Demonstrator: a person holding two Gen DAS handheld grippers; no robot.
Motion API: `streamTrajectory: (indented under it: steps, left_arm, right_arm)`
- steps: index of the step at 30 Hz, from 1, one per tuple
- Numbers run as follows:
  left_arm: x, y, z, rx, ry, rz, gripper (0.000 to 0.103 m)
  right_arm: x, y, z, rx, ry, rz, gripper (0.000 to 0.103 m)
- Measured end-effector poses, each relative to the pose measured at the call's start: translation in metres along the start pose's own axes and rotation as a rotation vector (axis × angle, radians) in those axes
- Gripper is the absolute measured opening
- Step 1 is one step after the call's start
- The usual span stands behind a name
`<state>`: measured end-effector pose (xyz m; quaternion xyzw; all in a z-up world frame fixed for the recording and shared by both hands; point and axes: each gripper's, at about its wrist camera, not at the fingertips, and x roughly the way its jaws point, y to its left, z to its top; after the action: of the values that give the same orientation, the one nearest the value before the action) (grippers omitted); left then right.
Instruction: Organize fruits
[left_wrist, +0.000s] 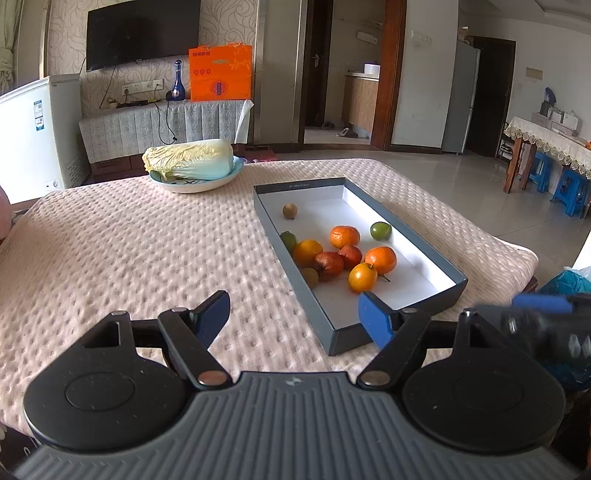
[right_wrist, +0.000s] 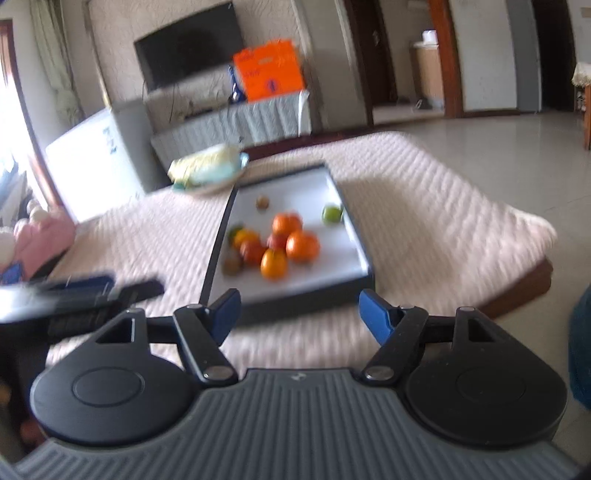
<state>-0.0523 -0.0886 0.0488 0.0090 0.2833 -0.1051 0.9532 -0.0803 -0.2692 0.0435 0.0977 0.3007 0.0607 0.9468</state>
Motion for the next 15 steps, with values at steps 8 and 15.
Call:
streamTrajectory:
  steps: [8, 15]
  left_arm:
    - [0.001, -0.015, -0.004, 0.019, -0.006, 0.002, 0.08]
    - [0.003, -0.027, -0.006, 0.051, -0.01, 0.009, 0.088]
  right_arm:
    - [-0.008, 0.017, -0.02, -0.13, 0.021, -0.02, 0.073]
    - [-0.008, 0.009, -0.021, -0.096, 0.02, -0.046, 0.073]
